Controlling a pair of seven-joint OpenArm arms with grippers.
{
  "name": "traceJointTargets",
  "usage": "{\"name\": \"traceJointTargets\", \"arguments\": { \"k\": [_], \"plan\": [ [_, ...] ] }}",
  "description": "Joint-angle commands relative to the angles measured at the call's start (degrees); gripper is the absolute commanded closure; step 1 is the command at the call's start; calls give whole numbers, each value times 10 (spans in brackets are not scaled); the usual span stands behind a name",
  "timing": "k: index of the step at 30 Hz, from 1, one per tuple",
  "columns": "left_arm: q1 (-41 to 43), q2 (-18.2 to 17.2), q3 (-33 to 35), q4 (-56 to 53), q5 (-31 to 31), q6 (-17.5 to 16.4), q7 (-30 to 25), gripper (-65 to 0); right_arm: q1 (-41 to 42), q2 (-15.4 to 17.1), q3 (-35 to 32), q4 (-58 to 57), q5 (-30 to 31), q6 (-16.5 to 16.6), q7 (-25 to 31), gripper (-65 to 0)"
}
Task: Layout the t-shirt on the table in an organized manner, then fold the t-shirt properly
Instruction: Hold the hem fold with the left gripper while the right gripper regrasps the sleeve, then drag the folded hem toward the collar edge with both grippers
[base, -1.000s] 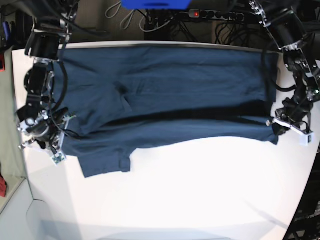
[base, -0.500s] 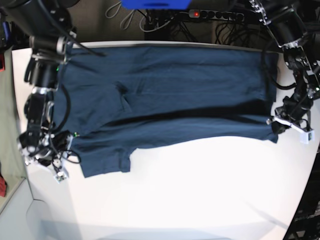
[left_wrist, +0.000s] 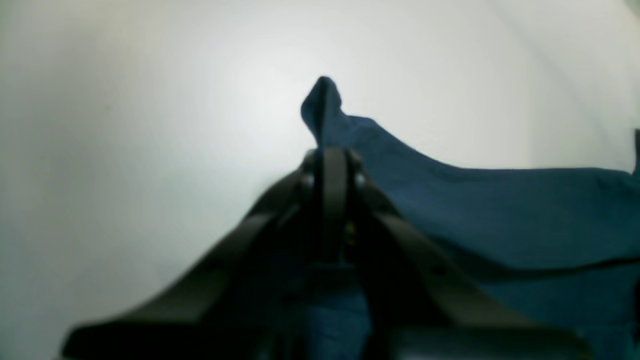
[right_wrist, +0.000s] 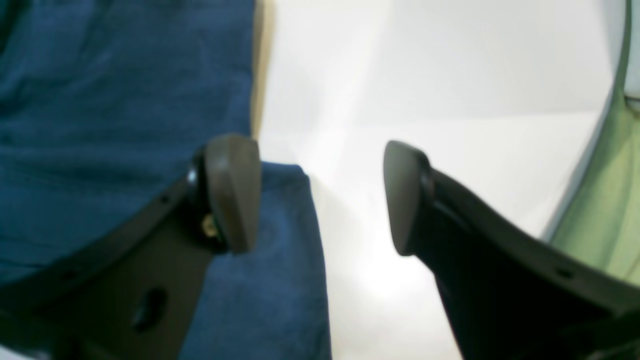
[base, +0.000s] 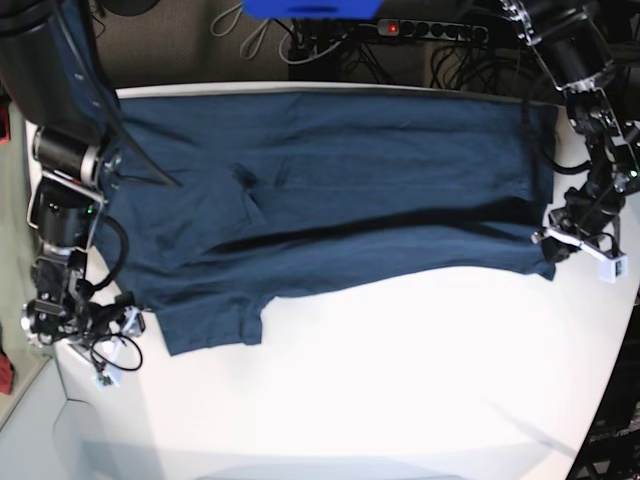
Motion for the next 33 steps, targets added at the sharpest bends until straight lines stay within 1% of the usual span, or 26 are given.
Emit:
{"name": "traceJointTargets", "arguments": {
  "k": [1,4,10,15,18,20,21,24,26,27,29,33],
  "plan": [
    [-10,-10,-1,10,-8,-2,-13,0,15,5,2,9,3,-2,15,-393],
    [-10,-10,-1,10,-8,-2,-13,0,2,3,2,8,3,-2,24,-393],
    [-10,-10,-1,10,-8,-2,-14,0,-17,3,2,8,3,-2,25,-393],
    [-9,-9,-1,10,-8,-2,-15,0,-53,3,2,8,3,-2,56,-391],
    [-7,-9,-1,10,-8,-2,-16,0,-70,2,2,8,5,-2,57,-382],
    [-3,-9,-1,10,-8,-2,-16,0,-78,2,2,8,14,-2,57,-335],
    [-3,-9,-1,10,-8,-2,-16,0,-79,2,2,8,22,-2,56,-293],
    [0,-9,-1,10,-8,-2,-17,0,-81,3,-2,8,32,-2,51,-134],
    [0,-9,-1,10,-8,-2,-17,0,-81,3,-2,8,32,-2,50,-15],
    [0,-9,-1,10,-9,-2,-17,0,-81,4,-2,8,32,-2,50,0],
    [0,-9,-1,10,-11,-2,-17,0,-79,5,1,9,32,-2,47,0],
    [0,-9,-1,17,-14,-2,-13,0,-73,6,2,21,33,-2,22,0]
  ]
}}
